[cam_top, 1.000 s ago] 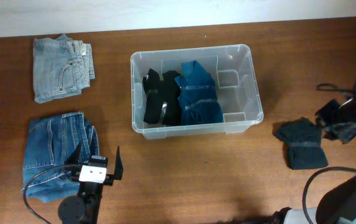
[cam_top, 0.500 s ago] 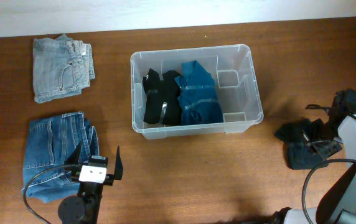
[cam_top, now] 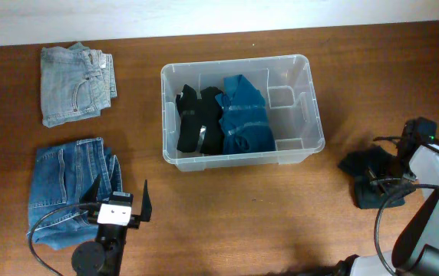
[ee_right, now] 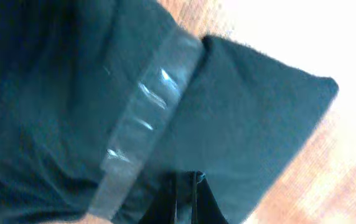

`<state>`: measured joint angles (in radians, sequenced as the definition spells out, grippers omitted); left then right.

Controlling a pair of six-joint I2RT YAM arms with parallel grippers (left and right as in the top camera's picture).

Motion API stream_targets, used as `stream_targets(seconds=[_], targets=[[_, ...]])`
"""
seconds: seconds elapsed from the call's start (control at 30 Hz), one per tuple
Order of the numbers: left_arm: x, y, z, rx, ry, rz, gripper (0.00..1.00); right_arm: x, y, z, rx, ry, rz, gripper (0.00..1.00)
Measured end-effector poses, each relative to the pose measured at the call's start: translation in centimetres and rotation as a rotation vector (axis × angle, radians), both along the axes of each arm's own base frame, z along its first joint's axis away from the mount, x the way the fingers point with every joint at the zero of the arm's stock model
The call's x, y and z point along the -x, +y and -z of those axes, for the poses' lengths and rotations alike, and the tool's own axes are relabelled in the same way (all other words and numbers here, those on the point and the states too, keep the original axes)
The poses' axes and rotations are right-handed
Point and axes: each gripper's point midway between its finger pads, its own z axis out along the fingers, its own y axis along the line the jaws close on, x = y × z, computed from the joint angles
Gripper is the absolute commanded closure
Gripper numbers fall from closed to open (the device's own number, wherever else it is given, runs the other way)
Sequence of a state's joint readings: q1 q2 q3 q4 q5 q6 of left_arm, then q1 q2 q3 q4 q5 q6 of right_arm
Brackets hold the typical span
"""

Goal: Pack container
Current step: 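Move the right gripper to the black garment at lower right, then grasp the black garment with the right gripper and lift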

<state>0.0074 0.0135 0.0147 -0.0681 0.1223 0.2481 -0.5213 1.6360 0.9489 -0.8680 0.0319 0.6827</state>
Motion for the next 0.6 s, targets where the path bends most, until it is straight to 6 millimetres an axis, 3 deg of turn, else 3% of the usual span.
stream_targets(seconds=[0.37, 0.47, 0.6], targets=[[0.0, 0.0, 0.0, 0.000, 0.000, 0.000, 0.01, -1.4, -1.0, 1.7, 0.017, -0.012, 0.021, 0.96], [0.0, 0.0, 0.0, 0.000, 0.000, 0.000, 0.01, -3.3, -2.1, 1.5, 0.058, -0.090, 0.021, 0.96], [0.0, 0.0, 0.0, 0.000, 0.000, 0.000, 0.01, -7.4, -3.9, 1.1, 0.114, -0.250, 0.023, 0.96]])
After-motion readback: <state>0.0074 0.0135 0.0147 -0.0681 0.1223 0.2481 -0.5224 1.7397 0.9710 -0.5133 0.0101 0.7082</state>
